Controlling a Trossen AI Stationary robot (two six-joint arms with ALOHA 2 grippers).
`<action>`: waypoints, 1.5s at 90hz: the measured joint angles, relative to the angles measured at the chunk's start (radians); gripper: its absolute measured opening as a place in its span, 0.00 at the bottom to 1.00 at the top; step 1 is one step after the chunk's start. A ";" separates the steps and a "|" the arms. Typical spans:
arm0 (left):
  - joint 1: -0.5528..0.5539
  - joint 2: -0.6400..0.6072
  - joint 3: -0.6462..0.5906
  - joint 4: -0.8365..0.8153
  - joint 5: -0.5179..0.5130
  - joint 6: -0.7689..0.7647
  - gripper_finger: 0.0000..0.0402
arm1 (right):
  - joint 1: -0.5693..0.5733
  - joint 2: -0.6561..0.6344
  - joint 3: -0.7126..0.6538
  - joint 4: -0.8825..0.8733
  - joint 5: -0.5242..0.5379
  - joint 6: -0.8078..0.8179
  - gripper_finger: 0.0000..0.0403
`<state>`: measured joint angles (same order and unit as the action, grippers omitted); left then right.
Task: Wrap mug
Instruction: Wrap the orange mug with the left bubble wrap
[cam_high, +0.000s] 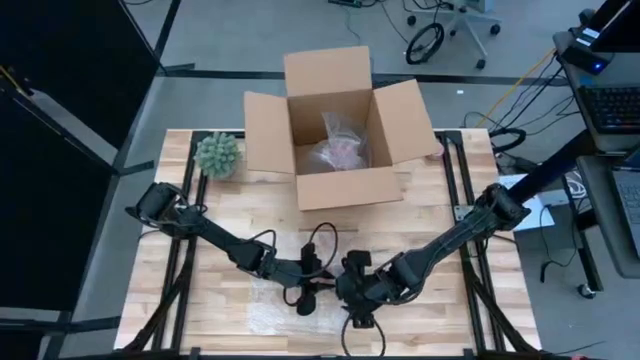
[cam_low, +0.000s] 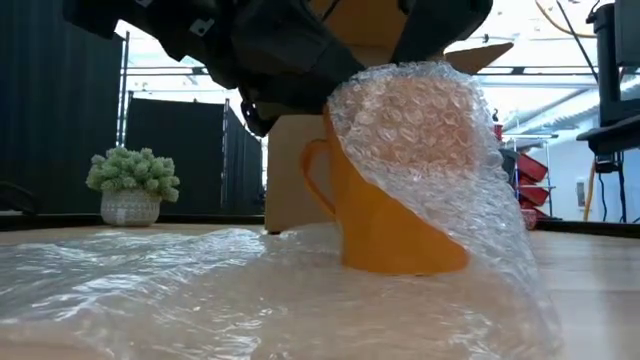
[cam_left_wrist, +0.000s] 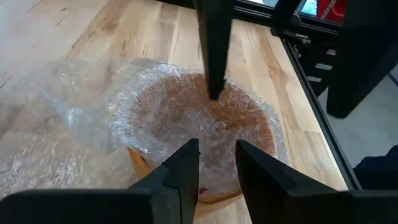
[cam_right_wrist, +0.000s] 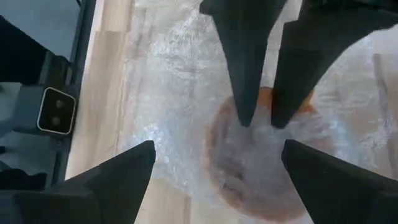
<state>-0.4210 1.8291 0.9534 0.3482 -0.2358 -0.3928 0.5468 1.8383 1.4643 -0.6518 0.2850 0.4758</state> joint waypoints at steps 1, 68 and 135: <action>0.000 -0.002 0.000 -0.002 0.000 0.005 0.24 | -0.001 0.001 0.000 0.000 0.004 0.002 0.85; 0.003 -0.080 0.000 0.024 0.000 0.016 0.24 | 0.005 0.088 0.000 0.050 0.035 0.017 0.85; -0.224 -0.366 -0.072 -1.034 0.107 -0.612 0.24 | 0.140 -0.185 -0.045 -0.317 0.131 0.268 0.85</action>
<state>-0.6445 1.4632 0.8812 -0.6857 -0.1288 -1.0048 0.6872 1.6537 1.4194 -0.9686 0.4158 0.7441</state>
